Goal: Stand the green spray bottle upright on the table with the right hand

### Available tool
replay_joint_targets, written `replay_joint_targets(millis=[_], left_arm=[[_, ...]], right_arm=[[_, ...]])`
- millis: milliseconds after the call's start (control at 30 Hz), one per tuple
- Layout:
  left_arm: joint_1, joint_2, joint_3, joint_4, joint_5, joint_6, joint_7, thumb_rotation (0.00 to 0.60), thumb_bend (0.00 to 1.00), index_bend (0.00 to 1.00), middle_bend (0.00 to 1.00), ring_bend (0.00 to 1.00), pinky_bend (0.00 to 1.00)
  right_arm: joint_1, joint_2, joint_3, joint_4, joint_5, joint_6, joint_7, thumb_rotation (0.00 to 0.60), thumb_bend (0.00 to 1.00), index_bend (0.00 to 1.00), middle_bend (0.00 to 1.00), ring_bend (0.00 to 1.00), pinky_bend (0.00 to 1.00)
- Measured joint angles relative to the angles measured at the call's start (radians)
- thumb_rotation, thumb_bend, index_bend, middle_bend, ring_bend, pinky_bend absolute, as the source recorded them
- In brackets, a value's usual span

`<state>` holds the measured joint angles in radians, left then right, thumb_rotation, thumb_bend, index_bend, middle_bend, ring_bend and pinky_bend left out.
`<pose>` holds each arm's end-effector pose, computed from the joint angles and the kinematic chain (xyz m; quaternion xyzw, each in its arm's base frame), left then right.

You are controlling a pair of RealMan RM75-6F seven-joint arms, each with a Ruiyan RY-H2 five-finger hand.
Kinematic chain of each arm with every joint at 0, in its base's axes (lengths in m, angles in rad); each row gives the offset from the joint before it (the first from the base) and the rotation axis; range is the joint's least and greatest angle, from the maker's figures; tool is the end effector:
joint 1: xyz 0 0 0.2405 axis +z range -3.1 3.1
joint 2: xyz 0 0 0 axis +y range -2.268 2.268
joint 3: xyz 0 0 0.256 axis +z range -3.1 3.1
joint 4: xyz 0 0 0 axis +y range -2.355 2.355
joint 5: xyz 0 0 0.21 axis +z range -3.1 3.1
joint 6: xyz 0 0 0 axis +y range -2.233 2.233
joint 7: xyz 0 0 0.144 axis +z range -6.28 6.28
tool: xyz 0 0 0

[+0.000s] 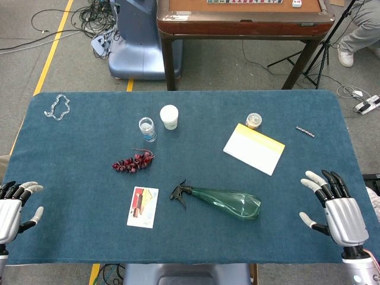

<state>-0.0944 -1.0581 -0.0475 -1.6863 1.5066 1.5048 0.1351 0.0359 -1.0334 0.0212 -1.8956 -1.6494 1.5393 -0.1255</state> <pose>-0.2972 0.1825 0.1734 -0.6174 -0.3409 -0.3630 0.6090 -0.2471 -0.1567 0.1621 0.6088 -0.3795 0.4350 0.5442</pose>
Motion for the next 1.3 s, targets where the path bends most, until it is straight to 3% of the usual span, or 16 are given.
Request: replay_joint_targets(millis=[467, 767, 933, 1067, 1300], left_arm=[[0.001, -0.002, 0.000, -0.001, 0.003, 0.003, -0.001, 0.600, 0.36, 0.32, 0.26, 0.24, 0.13], [0.006, -0.004, 0.002, 0.006, 0.000, 0.007, -0.007, 0.600, 0.36, 0.32, 0.26, 0.24, 0.13], [0.010, -0.004, 0.003, 0.010, -0.002, 0.010, -0.012, 0.600, 0.36, 0.32, 0.26, 0.24, 0.13], [0.013, -0.006, 0.005, 0.013, -0.002, 0.012, -0.015, 0.600, 0.36, 0.32, 0.26, 0.24, 0.13], [0.016, -0.004, 0.006, 0.014, -0.001, 0.013, -0.016, 0.600, 0.36, 0.32, 0.26, 0.24, 0.13]], right_arm=[[0.015, -0.003, -0.001, -0.002, -0.008, -0.023, 0.004, 0.600, 0.16, 0.26, 0.19, 0.04, 0.07], [0.076, -0.035, -0.001, 0.002, -0.003, -0.131, 0.005, 0.600, 0.16, 0.26, 0.19, 0.04, 0.07], [0.123, -0.060, -0.006, -0.003, 0.002, -0.218, -0.015, 0.600, 0.06, 0.26, 0.15, 0.04, 0.07], [0.159, -0.092, -0.010, -0.001, 0.014, -0.283, -0.030, 0.600, 0.01, 0.20, 0.10, 0.02, 0.07], [0.209, -0.179, -0.009, 0.025, 0.055, -0.357, -0.077, 0.600, 0.00, 0.12, 0.02, 0.00, 0.07]])
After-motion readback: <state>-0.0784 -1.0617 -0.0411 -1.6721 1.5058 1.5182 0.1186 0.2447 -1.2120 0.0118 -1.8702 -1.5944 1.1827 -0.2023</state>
